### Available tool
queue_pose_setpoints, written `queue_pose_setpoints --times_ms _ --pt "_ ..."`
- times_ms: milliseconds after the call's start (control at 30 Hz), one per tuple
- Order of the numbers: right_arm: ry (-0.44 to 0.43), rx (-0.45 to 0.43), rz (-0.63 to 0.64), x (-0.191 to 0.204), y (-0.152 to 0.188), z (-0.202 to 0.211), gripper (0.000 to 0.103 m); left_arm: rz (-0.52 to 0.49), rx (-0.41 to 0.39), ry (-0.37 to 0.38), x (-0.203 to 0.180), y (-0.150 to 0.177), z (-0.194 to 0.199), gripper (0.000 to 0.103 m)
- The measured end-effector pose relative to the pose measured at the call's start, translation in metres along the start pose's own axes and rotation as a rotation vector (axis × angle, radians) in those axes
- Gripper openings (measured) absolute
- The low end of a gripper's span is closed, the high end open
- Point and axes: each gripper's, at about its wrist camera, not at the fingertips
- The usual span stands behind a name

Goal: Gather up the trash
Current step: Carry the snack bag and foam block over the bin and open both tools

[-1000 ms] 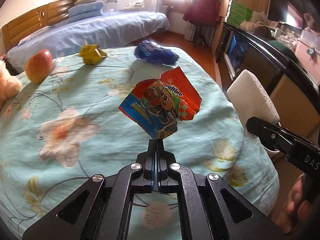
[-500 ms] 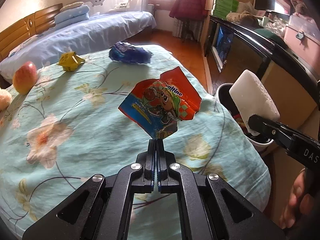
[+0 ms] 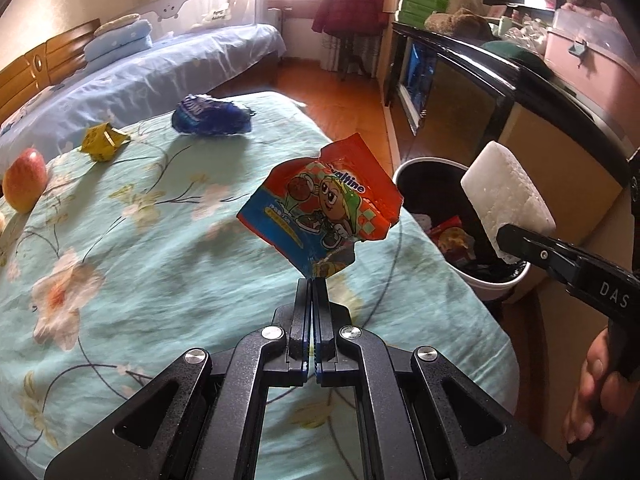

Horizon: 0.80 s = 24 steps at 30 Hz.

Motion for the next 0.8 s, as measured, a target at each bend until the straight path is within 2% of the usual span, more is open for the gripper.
queue_pose_setpoints --times_ms 433,800 --pt "0.028 -0.029 -0.052 -0.032 -0.002 0.014 0.029 -0.087 -0.002 0.021 -0.039 -0.013 -0.005 0.001" --pt "0.040 -0.033 -0.076 -0.052 -0.003 0.020 0.029 -0.122 0.016 0.028 -0.060 -0.015 -0.015 0.001"
Point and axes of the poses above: each gripper's, at about its wrist camera, not at the fingertips, and z roughly against the way its jaws point, x to its left, y to its underside, and after that the axes turned 3 degrees about x, right-handed
